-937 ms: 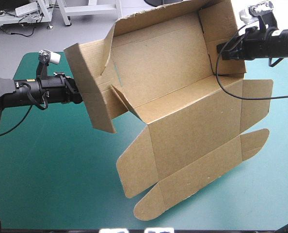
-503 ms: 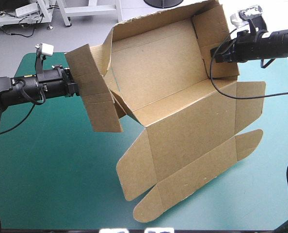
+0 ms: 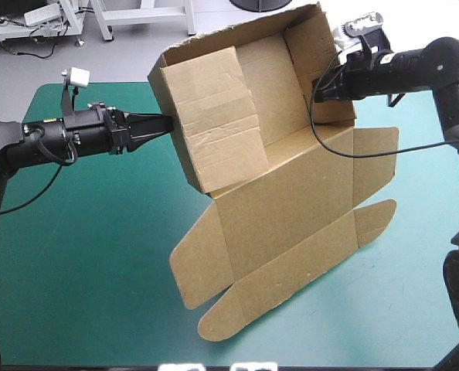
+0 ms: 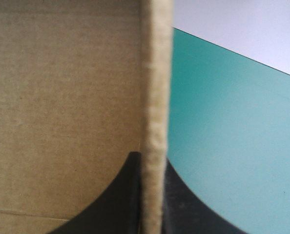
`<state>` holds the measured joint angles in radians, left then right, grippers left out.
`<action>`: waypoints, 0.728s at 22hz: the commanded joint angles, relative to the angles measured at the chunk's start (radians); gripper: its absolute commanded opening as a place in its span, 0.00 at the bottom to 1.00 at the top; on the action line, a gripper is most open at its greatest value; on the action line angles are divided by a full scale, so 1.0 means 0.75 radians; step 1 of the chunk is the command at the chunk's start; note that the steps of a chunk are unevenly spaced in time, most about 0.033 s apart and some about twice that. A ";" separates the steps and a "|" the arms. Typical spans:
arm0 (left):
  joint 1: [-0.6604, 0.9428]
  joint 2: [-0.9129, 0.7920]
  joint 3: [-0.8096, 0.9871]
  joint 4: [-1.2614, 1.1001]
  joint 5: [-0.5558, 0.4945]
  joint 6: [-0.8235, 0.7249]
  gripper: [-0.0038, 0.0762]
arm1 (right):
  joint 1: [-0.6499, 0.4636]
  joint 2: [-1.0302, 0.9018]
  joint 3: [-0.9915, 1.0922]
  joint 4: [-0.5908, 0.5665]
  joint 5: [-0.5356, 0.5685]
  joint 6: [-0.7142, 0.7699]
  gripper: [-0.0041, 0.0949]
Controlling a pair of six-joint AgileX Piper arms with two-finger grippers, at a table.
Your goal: Fold the box
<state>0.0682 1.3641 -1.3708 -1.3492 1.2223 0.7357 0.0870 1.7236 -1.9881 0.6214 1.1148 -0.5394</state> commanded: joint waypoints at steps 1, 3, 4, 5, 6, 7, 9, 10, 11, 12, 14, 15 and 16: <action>-0.043 -0.040 -0.040 -0.127 0.082 -0.008 0.56 | 0.049 -0.057 -0.038 0.060 -0.099 0.041 0.02; -0.043 -0.042 -0.040 -0.130 0.082 -0.008 0.56 | 0.070 -0.054 -0.038 0.026 -0.119 0.067 0.02; -0.043 -0.043 -0.043 -0.139 0.082 -0.010 0.56 | 0.087 -0.049 -0.038 -0.017 -0.137 0.091 0.02; -0.043 -0.043 -0.043 -0.142 0.082 -0.010 0.56 | 0.094 -0.049 -0.038 -0.029 -0.142 0.101 0.02; -0.043 -0.043 -0.043 -0.142 0.082 -0.010 0.58 | 0.098 -0.048 -0.038 -0.029 -0.151 0.106 0.02; -0.043 -0.043 -0.043 -0.139 0.082 -0.010 0.58 | 0.100 -0.048 -0.038 -0.026 -0.154 0.108 0.02; -0.043 -0.043 -0.043 -0.130 0.082 -0.010 0.61 | 0.100 -0.048 -0.038 -0.025 -0.160 0.118 0.02; -0.043 -0.043 -0.043 -0.130 0.077 -0.010 0.62 | 0.100 -0.048 -0.038 -0.028 -0.162 0.123 0.02; -0.043 -0.043 -0.043 -0.128 0.074 -0.008 0.62 | 0.100 -0.048 -0.038 -0.028 -0.162 0.124 0.02; -0.043 -0.043 -0.043 -0.125 0.073 -0.008 0.63 | 0.100 -0.048 -0.038 -0.028 -0.162 0.124 0.02; -0.043 -0.043 -0.043 -0.111 0.063 -0.004 0.64 | 0.100 -0.048 -0.038 -0.028 -0.170 0.142 0.02; -0.043 -0.043 -0.045 -0.100 0.056 -0.004 0.64 | 0.100 -0.048 -0.038 -0.032 -0.173 0.149 0.02; -0.043 -0.043 -0.045 -0.092 0.045 -0.004 0.64 | 0.100 -0.048 -0.038 -0.035 -0.176 0.159 0.02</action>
<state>0.0472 1.3641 -1.3708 -1.3501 1.2198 0.7345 0.1537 1.7359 -1.9855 0.5158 1.0411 -0.4470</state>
